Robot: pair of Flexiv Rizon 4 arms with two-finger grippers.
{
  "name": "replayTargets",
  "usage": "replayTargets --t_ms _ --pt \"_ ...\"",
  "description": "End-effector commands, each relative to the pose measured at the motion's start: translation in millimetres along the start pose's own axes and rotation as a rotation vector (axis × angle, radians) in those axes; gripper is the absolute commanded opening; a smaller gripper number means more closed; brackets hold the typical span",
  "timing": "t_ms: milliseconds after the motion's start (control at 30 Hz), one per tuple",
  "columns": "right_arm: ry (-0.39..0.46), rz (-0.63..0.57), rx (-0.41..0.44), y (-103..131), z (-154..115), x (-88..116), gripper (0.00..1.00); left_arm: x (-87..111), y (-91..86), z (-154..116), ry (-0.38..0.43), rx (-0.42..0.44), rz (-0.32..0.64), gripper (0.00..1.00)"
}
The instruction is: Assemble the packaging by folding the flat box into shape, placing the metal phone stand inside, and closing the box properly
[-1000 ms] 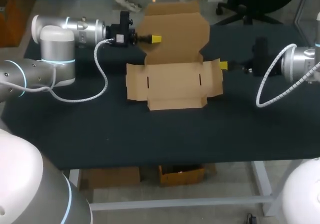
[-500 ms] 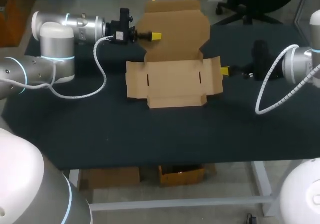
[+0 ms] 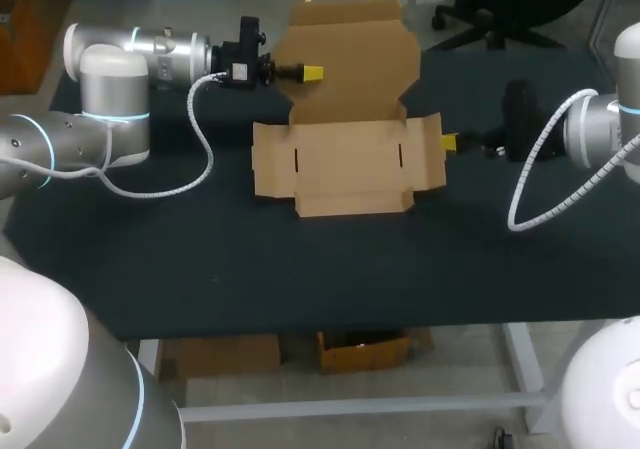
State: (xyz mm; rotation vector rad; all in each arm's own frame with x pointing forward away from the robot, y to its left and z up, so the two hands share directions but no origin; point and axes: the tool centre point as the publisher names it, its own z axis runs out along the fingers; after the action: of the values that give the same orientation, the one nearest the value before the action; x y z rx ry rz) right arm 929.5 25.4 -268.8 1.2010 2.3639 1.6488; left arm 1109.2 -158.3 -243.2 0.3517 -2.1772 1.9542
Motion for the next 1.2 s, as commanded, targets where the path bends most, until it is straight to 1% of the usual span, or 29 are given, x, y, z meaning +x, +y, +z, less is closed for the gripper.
replayTargets --t_ms 33,200,433,467,667,933,1200 --pt "-0.004 -0.021 0.014 -4.3 6.7 6.9 0.00 -3.4 0.0 -0.2 0.009 0.000 0.001 0.00" --pt "-0.013 -0.048 -0.013 -18.6 -5.3 11.6 0.00 -3.4 0.0 -0.2 0.009 0.000 0.001 0.00" --pt "-0.054 -0.084 -0.015 -36.2 -15.2 17.4 0.00 5.4 -10.7 2.5 -0.020 -0.017 0.086 0.00" --pt "-0.053 -0.085 -0.015 -38.9 -15.4 17.9 0.00 5.9 -11.6 3.1 -0.017 -0.017 0.088 0.00" --pt "-0.045 -0.105 -0.021 -53.0 -17.4 16.5 0.00 10.1 -16.0 6.0 -0.051 -0.039 0.140 0.00" --pt "-0.024 -0.129 -0.028 -65.2 -14.1 16.2 0.00 19.5 -24.0 2.9 -0.080 -0.018 0.202 0.00" --pt "-0.002 -0.144 -0.034 -73.8 -13.2 18.3 0.00 27.6 -22.2 1.5 -0.097 -0.001 0.226 0.00"
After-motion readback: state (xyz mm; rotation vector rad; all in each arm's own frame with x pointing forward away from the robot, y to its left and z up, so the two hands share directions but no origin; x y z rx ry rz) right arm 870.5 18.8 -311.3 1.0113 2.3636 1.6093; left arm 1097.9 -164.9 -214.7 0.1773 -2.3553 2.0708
